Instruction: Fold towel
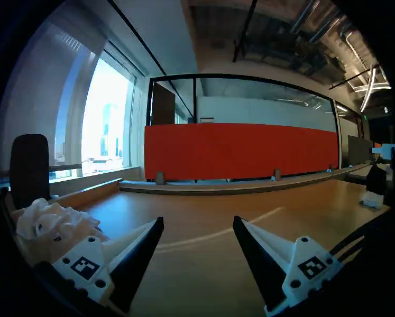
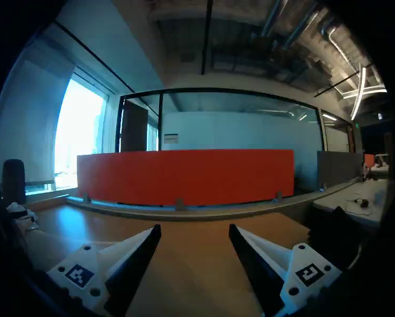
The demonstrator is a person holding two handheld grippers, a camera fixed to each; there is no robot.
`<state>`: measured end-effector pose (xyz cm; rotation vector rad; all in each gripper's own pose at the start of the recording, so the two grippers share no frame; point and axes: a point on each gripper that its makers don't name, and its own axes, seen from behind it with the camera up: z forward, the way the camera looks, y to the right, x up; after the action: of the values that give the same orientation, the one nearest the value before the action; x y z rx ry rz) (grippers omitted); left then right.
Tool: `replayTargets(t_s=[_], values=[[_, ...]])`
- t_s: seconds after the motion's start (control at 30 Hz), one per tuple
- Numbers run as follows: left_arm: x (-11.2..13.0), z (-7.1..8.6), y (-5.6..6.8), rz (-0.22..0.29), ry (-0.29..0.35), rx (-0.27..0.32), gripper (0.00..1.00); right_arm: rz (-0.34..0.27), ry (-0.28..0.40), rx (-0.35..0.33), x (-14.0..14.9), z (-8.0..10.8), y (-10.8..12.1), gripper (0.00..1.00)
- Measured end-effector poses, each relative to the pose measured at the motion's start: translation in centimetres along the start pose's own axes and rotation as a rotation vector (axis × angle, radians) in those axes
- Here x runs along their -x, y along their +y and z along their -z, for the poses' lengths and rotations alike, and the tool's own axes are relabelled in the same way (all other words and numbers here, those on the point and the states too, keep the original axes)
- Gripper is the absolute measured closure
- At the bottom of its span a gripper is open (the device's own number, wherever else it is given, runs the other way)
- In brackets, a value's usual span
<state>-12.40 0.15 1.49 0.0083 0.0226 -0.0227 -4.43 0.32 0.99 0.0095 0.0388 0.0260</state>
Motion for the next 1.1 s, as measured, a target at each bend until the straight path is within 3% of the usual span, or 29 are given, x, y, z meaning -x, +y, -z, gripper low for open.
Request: replayTargets(t_s=[0.5, 1.1], values=[[0.0, 0.0, 0.0, 0.000, 0.000, 0.000, 0.03, -0.033, -0.023, -0.004, 4.8, 0.0, 1.1, 0.00], [0.1, 0.0, 0.0, 0.000, 0.000, 0.000, 0.03, -0.039, -0.032, 0.005, 6.6, -0.2, 0.9, 0.01]])
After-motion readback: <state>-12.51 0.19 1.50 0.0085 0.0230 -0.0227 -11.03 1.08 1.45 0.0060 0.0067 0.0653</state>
